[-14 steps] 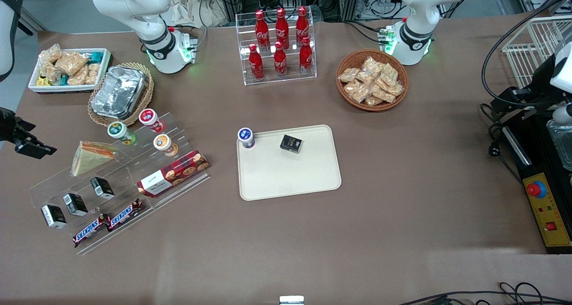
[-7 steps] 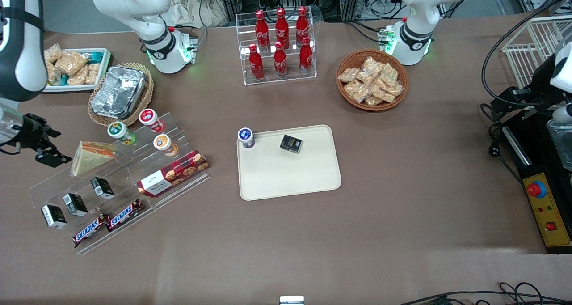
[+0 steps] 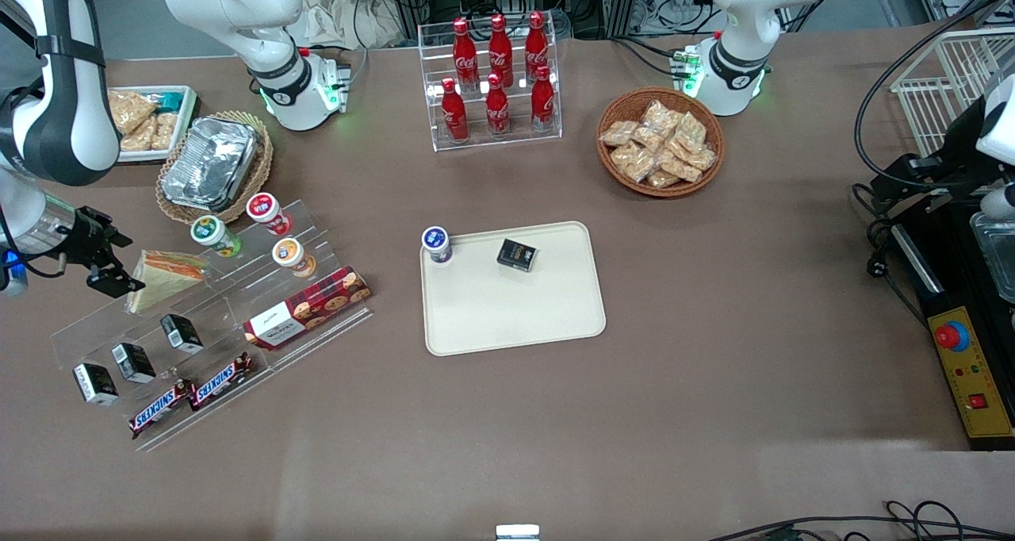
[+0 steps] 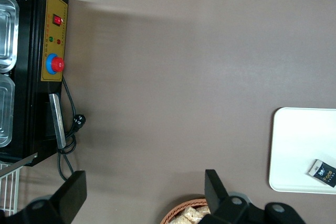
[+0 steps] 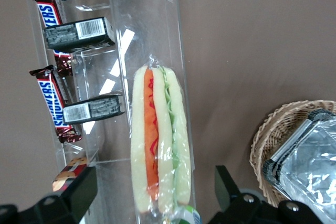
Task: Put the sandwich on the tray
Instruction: 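Lower the right gripper over the sandwich and close on it, then lift the sandwich with the right gripper and carry it toward the cream tray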
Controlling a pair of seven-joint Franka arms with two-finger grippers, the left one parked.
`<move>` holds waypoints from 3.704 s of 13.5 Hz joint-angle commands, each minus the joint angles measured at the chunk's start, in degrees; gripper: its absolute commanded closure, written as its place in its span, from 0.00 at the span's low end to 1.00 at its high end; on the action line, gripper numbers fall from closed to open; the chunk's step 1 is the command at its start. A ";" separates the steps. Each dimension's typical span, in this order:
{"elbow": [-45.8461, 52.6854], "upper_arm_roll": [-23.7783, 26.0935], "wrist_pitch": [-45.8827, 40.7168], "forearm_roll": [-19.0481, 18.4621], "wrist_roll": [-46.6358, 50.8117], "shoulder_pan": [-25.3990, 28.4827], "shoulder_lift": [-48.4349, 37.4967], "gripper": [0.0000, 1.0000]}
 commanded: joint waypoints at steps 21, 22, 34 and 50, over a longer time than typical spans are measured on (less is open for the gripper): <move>-7.23 0.32 16.76 -0.42 1.53 -0.91 1.06 0.53; -5.92 0.32 16.50 -0.42 -0.13 -0.91 1.06 0.57; 10.08 4.27 -3.60 0.19 -29.15 3.82 0.97 0.72; 16.40 4.27 -1.53 -0.60 -35.64 39.06 6.57 0.72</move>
